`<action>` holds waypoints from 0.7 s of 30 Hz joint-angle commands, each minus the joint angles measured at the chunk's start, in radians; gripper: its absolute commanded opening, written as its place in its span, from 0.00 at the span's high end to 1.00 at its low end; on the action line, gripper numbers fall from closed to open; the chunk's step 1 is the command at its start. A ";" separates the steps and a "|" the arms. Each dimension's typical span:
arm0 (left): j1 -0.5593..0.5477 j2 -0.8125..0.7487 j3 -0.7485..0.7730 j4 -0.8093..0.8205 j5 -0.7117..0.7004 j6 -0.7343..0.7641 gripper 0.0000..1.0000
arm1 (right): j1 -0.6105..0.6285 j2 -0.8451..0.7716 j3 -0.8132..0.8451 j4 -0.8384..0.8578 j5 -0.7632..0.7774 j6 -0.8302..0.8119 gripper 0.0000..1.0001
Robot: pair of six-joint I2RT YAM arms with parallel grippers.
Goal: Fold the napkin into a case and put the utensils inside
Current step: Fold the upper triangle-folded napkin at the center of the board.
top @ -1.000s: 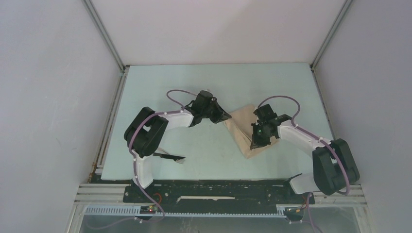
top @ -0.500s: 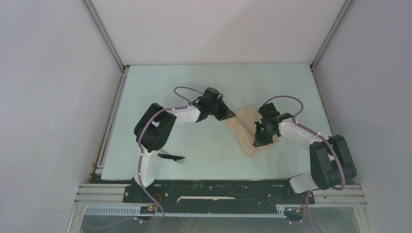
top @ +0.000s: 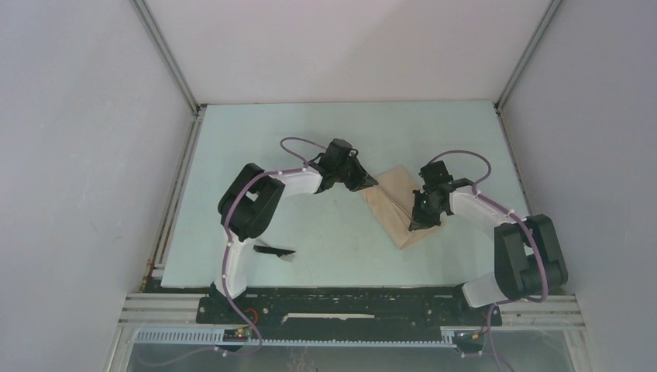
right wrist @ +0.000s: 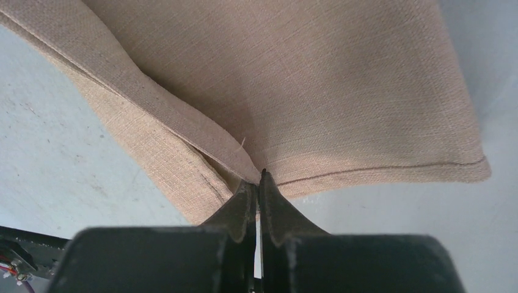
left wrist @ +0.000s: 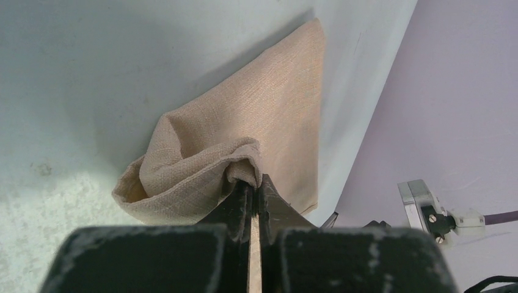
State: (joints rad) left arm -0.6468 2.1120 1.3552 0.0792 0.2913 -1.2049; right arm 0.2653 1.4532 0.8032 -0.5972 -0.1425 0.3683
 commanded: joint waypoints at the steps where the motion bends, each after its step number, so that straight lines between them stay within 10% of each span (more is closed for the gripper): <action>1: 0.009 0.020 0.047 0.026 -0.031 -0.012 1.00 | -0.024 0.021 0.032 -0.012 0.027 -0.035 1.00; 7: 0.010 0.044 0.056 0.036 -0.031 -0.025 1.00 | -0.038 0.057 0.043 -0.008 0.033 -0.037 0.97; 15: 0.012 0.070 0.051 0.046 -0.030 -0.035 1.00 | -0.042 -0.117 0.066 -0.110 0.142 0.041 0.51; 21: 0.013 0.066 0.042 0.059 -0.028 -0.036 1.00 | -0.143 -0.215 -0.001 -0.069 -0.130 0.062 0.44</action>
State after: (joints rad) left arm -0.6411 2.1811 1.3746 0.0986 0.2867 -1.2312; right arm 0.1852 1.2697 0.8276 -0.6792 -0.1230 0.3969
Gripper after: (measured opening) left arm 0.020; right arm 0.571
